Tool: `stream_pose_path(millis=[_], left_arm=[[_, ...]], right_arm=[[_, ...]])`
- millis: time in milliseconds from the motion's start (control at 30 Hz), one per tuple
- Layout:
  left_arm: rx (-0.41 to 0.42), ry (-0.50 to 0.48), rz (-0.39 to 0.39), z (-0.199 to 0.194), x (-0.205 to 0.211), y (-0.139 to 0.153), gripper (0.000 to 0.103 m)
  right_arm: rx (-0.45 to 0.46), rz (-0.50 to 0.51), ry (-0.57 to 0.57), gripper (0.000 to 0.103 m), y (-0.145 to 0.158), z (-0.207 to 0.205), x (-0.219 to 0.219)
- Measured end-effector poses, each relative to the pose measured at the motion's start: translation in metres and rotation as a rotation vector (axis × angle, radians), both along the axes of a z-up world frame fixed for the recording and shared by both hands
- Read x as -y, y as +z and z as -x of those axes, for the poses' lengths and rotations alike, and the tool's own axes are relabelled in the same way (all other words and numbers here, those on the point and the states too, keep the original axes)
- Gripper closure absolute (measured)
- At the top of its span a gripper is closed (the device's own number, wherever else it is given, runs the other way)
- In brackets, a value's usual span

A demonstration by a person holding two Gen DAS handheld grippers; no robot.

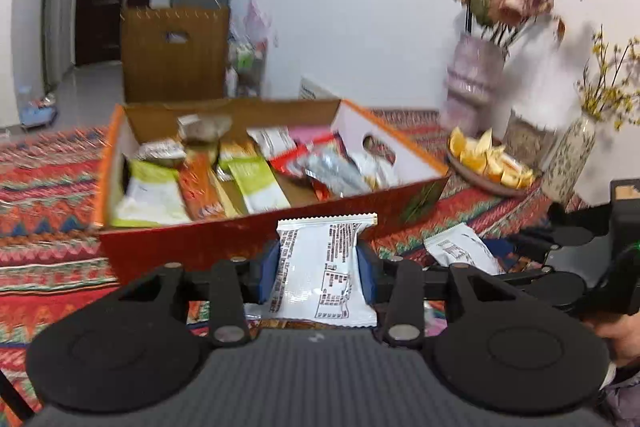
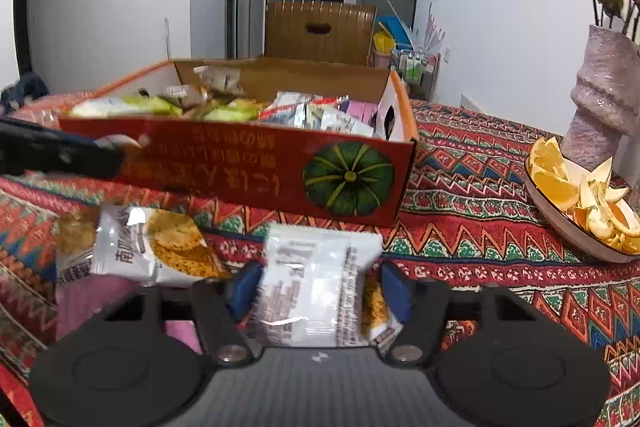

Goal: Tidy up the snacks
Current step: 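Grasp a white packet with the left tool while the right tool grasps a gold-white packet, then carry both packets into the orange box and open both tools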

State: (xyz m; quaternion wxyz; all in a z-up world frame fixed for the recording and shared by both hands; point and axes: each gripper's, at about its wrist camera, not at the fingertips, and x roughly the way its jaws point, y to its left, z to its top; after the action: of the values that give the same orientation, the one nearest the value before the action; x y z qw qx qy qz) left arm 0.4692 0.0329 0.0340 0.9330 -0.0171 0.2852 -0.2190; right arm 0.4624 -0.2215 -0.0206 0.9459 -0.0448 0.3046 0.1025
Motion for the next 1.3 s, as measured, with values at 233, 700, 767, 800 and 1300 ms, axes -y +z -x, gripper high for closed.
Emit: stream_pose_path(millis=[233, 700, 767, 800, 1300], left_arm=[[0.002, 0.124, -0.040, 0.081, -0.003, 0.017, 0.063], [0.000, 0.345, -0.062, 0.272, 0.018, 0.002, 0.063], [-0.006, 0.348, -0.068, 0.279, 0.020, 0.000, 0.063], [-0.002, 0.349, -0.069, 0.283, 0.020, 0.000, 0.063], [0.000, 0.348, -0.052, 0.299, 0.016, -0.010, 0.062]], right_arm=[[0.068, -0.117, 0.033, 0.052, 0.029, 0.064, 0.016], [0.078, -0.189, 0.215, 0.052, 0.038, 0.258, 0.040], [0.070, -0.236, 0.195, 0.052, 0.034, 0.263, 0.044], [0.072, -0.244, 0.176, 0.051, 0.034, 0.262, 0.047], [0.063, -0.059, 0.103, 0.039, 0.006, 0.264, 0.026]])
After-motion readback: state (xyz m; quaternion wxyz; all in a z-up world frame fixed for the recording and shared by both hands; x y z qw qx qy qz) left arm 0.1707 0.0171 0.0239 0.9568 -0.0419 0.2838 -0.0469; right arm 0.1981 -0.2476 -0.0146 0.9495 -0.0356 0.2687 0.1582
